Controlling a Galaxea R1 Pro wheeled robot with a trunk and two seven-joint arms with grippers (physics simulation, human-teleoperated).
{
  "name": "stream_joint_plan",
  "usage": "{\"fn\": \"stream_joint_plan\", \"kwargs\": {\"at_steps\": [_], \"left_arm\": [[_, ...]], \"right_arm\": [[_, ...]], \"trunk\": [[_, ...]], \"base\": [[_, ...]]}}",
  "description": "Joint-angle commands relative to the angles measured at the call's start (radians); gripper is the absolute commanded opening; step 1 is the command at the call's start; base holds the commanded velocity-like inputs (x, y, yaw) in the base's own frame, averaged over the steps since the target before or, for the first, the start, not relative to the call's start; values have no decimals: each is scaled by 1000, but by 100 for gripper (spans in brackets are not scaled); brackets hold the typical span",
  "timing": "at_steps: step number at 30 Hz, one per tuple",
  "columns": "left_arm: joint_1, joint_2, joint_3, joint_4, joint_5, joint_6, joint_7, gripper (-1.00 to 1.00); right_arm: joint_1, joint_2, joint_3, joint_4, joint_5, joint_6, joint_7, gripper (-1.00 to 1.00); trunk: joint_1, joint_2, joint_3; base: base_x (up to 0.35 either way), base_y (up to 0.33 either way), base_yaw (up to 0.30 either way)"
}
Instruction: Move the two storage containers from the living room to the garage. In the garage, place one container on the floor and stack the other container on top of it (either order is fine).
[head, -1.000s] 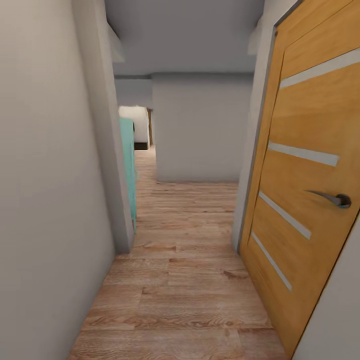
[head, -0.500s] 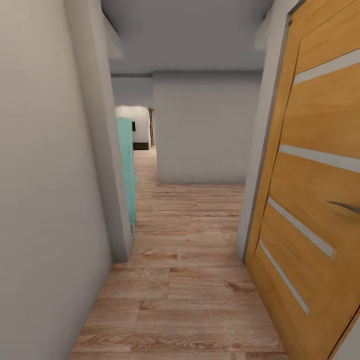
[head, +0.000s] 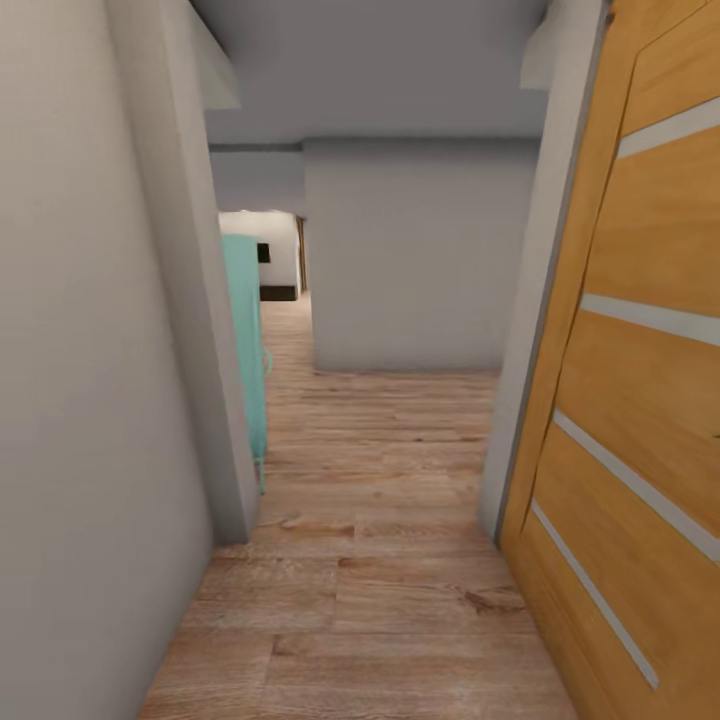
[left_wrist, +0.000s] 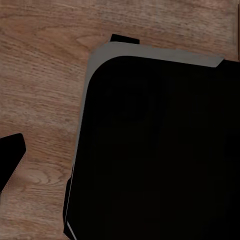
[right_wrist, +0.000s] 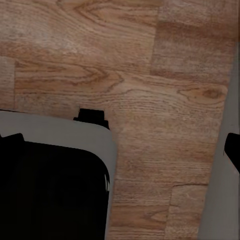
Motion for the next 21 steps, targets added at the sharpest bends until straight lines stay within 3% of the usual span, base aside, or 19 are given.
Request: {"fn": "stream_joint_plan", "kwargs": {"at_steps": [1, 21], "left_arm": [[0, 0, 4, 0, 4, -2, 1, 100], [0, 0, 4, 0, 4, -2, 1, 100]], "right_arm": [[-2, 0, 2, 3, 10, -4, -6, 100], [-1, 0, 2, 3, 9, -4, -6, 100]], "trunk": [[1, 0, -1], [1, 0, -1]], "base": [[323, 0, 0], [323, 0, 0]]}}
